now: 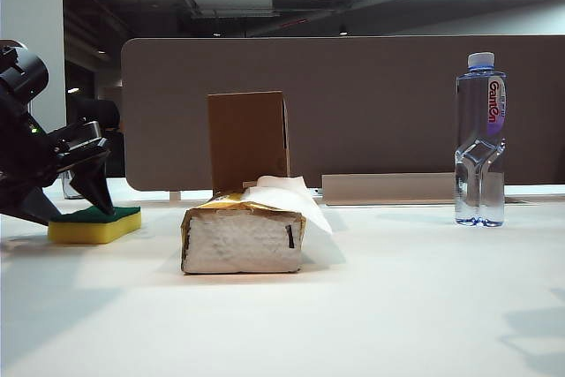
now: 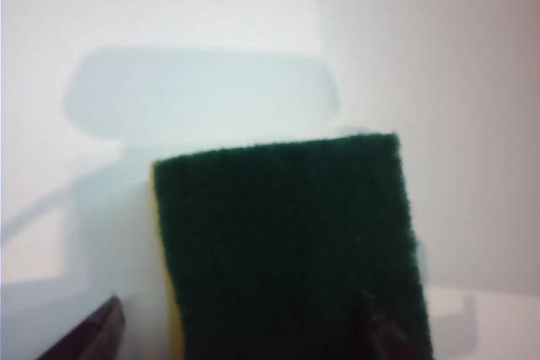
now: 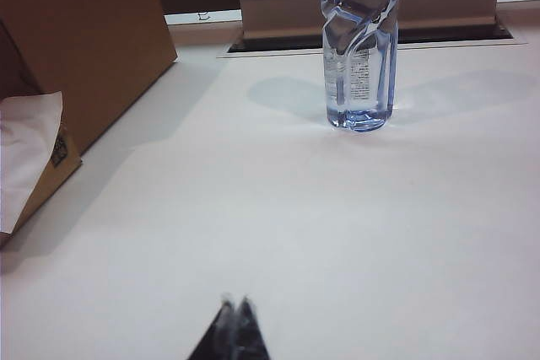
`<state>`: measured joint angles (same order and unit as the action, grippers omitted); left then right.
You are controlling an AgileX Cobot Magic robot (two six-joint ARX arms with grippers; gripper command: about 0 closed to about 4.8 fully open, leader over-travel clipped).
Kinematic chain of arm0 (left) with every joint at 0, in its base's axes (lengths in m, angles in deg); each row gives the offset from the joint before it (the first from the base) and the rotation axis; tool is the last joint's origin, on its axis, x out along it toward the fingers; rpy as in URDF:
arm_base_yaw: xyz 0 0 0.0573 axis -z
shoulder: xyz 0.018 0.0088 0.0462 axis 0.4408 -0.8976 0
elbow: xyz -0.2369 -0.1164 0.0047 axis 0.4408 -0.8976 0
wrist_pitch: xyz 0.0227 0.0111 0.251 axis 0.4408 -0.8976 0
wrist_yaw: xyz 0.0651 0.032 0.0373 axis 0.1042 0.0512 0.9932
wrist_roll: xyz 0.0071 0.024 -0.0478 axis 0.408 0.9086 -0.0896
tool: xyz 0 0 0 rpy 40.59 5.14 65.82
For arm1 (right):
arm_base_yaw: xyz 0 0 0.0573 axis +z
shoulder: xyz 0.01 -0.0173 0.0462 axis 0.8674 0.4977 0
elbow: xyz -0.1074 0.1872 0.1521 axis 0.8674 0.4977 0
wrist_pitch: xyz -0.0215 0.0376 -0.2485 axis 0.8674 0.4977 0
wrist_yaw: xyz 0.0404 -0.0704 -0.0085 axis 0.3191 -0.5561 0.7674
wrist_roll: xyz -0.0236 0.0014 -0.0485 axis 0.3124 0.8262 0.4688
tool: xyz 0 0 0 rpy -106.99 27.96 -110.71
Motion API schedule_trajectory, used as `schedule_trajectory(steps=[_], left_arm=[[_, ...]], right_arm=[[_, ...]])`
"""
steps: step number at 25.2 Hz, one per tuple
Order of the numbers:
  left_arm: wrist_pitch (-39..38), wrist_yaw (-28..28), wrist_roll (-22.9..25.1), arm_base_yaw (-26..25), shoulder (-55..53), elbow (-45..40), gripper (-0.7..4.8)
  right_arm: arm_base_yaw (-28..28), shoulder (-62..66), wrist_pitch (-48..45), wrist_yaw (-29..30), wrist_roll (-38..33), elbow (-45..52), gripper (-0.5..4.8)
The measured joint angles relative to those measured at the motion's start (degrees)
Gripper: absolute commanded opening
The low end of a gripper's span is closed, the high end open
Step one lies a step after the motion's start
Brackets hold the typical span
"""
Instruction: Move the sponge from left to right to wipe the table, avoiding obstacles on the table, and finally reaching the bottle of mineral water.
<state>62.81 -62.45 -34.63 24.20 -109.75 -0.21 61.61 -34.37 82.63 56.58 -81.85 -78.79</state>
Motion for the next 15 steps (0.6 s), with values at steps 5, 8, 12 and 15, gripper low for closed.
schedule_trajectory(steps=[5, 8, 12, 15], left_arm=[[0.2, 0.1, 1.1, 0.3, -0.2, 0.0, 3.53], [0.6, 0.0, 1.1, 0.9, -0.8, 0.2, 2.67], [0.9, -0.5, 1.1, 1.4, -1.3, 0.3, 2.31], [1.1, -0.5, 1.1, 1.5, -1.3, 0.3, 1.71]], right_arm=[[0.0, 0.0, 0.0, 0.0, 0.0, 0.0, -0.01], [0.0, 0.0, 0.0, 0.0, 0.0, 0.0, -0.01], [0.0, 0.0, 0.0, 0.0, 0.0, 0.0, -0.01], [0.0, 0.0, 0.0, 0.0, 0.0, 0.0, -0.01]])
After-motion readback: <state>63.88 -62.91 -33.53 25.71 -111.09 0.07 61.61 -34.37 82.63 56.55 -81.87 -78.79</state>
